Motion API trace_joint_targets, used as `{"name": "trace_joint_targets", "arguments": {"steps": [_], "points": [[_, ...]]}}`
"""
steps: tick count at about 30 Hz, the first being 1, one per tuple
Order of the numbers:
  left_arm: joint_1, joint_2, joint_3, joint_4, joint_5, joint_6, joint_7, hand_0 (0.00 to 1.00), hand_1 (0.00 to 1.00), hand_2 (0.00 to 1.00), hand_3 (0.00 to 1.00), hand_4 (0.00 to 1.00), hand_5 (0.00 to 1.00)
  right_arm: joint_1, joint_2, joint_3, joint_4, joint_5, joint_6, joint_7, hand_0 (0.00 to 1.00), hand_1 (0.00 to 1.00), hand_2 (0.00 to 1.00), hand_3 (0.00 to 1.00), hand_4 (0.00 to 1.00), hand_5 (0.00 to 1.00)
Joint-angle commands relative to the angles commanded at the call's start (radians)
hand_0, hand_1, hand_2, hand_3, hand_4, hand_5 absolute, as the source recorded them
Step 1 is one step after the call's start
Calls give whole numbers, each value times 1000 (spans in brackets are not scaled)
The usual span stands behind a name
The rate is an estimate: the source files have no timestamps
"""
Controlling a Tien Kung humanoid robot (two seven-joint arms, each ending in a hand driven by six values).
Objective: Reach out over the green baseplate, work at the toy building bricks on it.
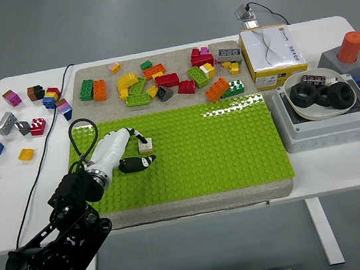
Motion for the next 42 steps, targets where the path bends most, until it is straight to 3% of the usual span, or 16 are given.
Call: {"name": "trace_joint_targets", "arguments": {"steps": [15, 42], "points": [[-13, -11, -14, 31, -6, -15, 10, 995, 886, 859, 584, 831, 387, 2, 1, 5, 0, -3, -3, 4, 602, 603, 648, 652, 576, 850], [-14, -4, 4, 53, -1, -22, 15, 995, 886, 860, 582, 834, 424, 3, -2, 9, 0, 1, -4, 8, 602, 600, 643, 651, 578, 839]]}}
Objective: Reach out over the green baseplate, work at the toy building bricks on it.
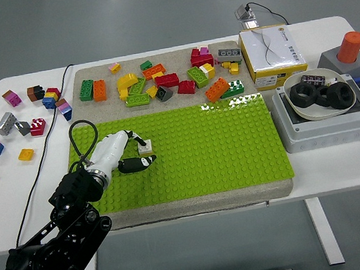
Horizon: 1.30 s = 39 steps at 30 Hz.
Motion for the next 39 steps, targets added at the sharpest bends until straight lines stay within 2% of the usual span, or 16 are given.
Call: {"name": "trace_joint_targets", "arguments": {"steps": [24, 39], "points": [[2, -2, -2, 9, -5, 3, -6, 995, 887, 860, 580, 836, 434, -1, 0, 6, 0, -1, 0, 1, 600, 599, 641, 648, 586, 834], [4, -3, -16, -25, 11, 19, -10, 991, 886, 854, 576, 832, 433, -3, 2, 9, 0, -4, -1, -1, 601, 600, 640, 648, 590, 831]]}}
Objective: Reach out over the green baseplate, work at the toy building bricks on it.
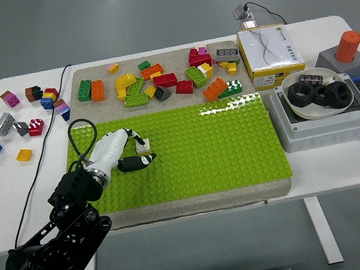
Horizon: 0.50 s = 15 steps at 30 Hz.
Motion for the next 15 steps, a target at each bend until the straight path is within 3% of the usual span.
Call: {"name": "trace_joint_targets", "arguments": {"steps": [10, 15], "points": [[6, 6, -17, -32, -20, 2, 3, 990, 885, 853, 576, 824, 413, -2, 2, 2, 0, -4, 0, -1, 602, 599, 640, 648, 593, 829], [37, 13, -45, -84, -51, 13, -1, 990, 885, 853, 576, 824, 413, -5, 3, 1, 0, -3, 0, -1, 602, 599, 640, 648, 593, 829]]}}
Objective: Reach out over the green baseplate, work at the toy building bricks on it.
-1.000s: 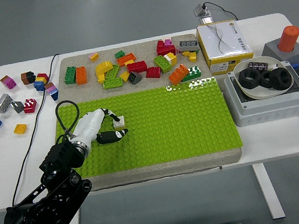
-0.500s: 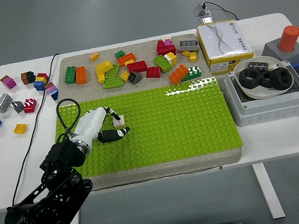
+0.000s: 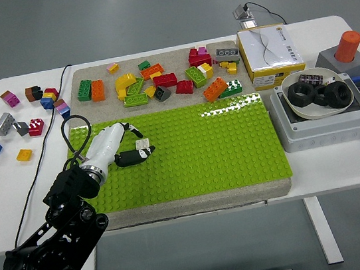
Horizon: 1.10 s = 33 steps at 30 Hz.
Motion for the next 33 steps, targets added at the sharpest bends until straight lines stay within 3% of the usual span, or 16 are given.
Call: {"name": "trace_joint_targets", "arguments": {"steps": [1, 6, 7, 12, 13, 18, 19, 24, 25, 30, 31, 33], "points": [[11, 3, -9, -16, -14, 0, -1, 964, 847, 823, 576, 788, 366, -1, 0, -1, 0, 1, 0, 0, 601, 600, 640, 647, 593, 830], [66, 15, -55, -84, -79, -15, -31, 964, 847, 823, 576, 788, 366, -5, 2, -4, 0, 7, -2, 3, 601, 600, 640, 647, 593, 830], [77, 16, -62, -97, -86, -12, -41, 881, 788, 774, 580, 732, 307, -6, 2, -4, 0, 7, -2, 3, 601, 598, 641, 648, 594, 834], [155, 29, -98, -176, -165, 26, -125, 881, 788, 774, 580, 732, 307, -12, 5, -7, 0, 10, -3, 2, 601, 598, 641, 648, 594, 834], [166, 31, -101, -182, -184, 34, -143, 798, 727, 725, 578, 679, 232, -13, 5, -8, 0, 11, -3, 2, 601, 597, 643, 648, 593, 834], [229, 38, -105, -142, -319, 113, -270, 798, 727, 725, 578, 679, 232, -14, 7, -14, 0, 16, 0, 1, 601, 597, 643, 648, 593, 834], [238, 38, -104, -132, -346, 129, -295, 668, 633, 605, 563, 594, 143, -14, 8, -16, 0, 17, 1, 0, 601, 599, 644, 648, 594, 835], [266, 31, -74, -100, -482, 196, -418, 668, 633, 605, 563, 594, 143, -14, 9, -25, 0, 21, 9, -4, 601, 599, 644, 648, 594, 835], [270, 28, -63, -96, -512, 208, -446, 606, 520, 535, 547, 553, 110, -14, 9, -26, 0, 20, 11, -5, 604, 602, 649, 648, 592, 836], [277, 25, -6, -114, -643, 256, -563, 606, 520, 535, 547, 553, 110, -12, 10, -32, 0, 17, 22, -7, 604, 602, 649, 648, 592, 836], [278, 28, 6, -124, -673, 264, -588, 564, 472, 515, 535, 532, 74, -12, 10, -33, 0, 16, 24, -7, 606, 604, 655, 652, 590, 822], [278, 33, 21, -140, -712, 272, -613, 564, 472, 515, 535, 532, 74, -12, 10, -34, 0, 14, 27, -8, 606, 604, 655, 652, 590, 822]]}}
